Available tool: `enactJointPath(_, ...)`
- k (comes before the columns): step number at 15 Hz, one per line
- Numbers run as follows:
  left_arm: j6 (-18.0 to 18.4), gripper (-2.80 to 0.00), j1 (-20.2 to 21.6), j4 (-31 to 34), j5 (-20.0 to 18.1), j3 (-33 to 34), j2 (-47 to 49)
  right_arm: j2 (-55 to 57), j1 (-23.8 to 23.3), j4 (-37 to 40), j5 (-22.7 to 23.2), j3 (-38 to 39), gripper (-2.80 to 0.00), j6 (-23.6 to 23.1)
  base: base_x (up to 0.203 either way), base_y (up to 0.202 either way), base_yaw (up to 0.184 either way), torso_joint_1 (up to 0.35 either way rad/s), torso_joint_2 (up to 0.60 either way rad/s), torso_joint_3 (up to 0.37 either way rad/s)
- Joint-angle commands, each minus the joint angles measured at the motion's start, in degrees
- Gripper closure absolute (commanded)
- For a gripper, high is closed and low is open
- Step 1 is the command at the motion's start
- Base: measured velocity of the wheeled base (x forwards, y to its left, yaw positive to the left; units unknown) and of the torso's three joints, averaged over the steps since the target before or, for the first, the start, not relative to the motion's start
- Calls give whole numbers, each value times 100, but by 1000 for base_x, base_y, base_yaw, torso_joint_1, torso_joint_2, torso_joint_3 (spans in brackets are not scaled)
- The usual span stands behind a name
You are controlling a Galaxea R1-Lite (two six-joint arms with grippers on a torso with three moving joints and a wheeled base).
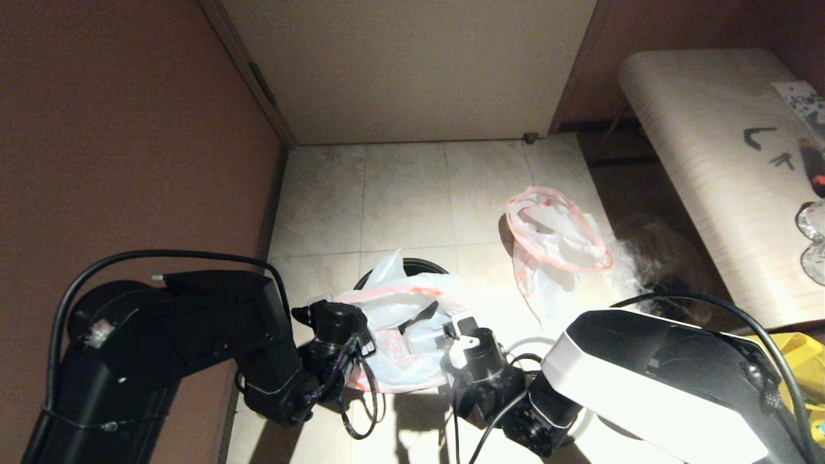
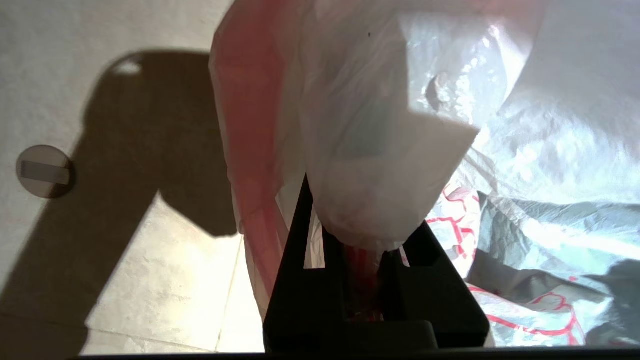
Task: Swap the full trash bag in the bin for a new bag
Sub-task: Put the new garbage bag on the trash can
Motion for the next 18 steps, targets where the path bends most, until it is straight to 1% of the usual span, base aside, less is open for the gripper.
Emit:
enactJointPath(1, -28, 0, 55, -105, 28, -9, -59, -298, 90, -38, -7, 37, 0, -37, 0, 0, 0, 0, 0, 0)
enactJointPath(2, -41, 0, 90, -115, 141, -70, -71, -293, 110, -44, 4, -21, 0, -168, 0, 0, 0, 0, 0, 0)
enactJointPath(3, -64, 0, 121, -113, 372, -160, -102, -251, 123, -47, 26, -108, 0, -284, 0, 0, 0, 0, 0, 0)
enactJointPath(4, -111, 0, 183, -107, 521, -232, -118, -158, 124, -45, 60, -311, 0, -370, 0, 0, 0, 0, 0, 0)
enactJointPath(7, -170, 0, 206, -114, 574, -296, -137, 225, 119, 126, 104, -1203, 0, -610, 0, 0, 0, 0, 0, 0)
enactJointPath(9, -188, 0, 206, -100, 783, -509, 47, 463, 118, 672, 158, -1716, 0, -696, 0, 0, 0, 0, 0, 0)
enactJointPath(10, -189, 0, 206, -97, 861, -580, 109, 559, 125, 775, 175, -1772, 0, -699, 0, 0, 0, 0, 0, 0)
enactJointPath(14, -189, 0, 215, -88, 837, -572, 143, 924, -11, 769, 179, -2138, 0, -684, 0, 0, 0, 0, 0, 0)
enactJointPath(15, -189, 0, 215, -88, 837, -563, 142, 906, -23, 755, 171, -2127, -155, -674, 0, 0, 0, 0, 0, 0)
enactJointPath(16, -189, 0, 215, -88, 837, -563, 142, 883, -23, 706, 139, -2086, -280, -682, 0, 0, 0, 0, 0, 0)
enactJointPath(18, -189, 0, 213, -88, 837, -563, 142, 613, 0, 626, 129, -1852, -280, -682, 0, 0, 0, 0, 0, 0)
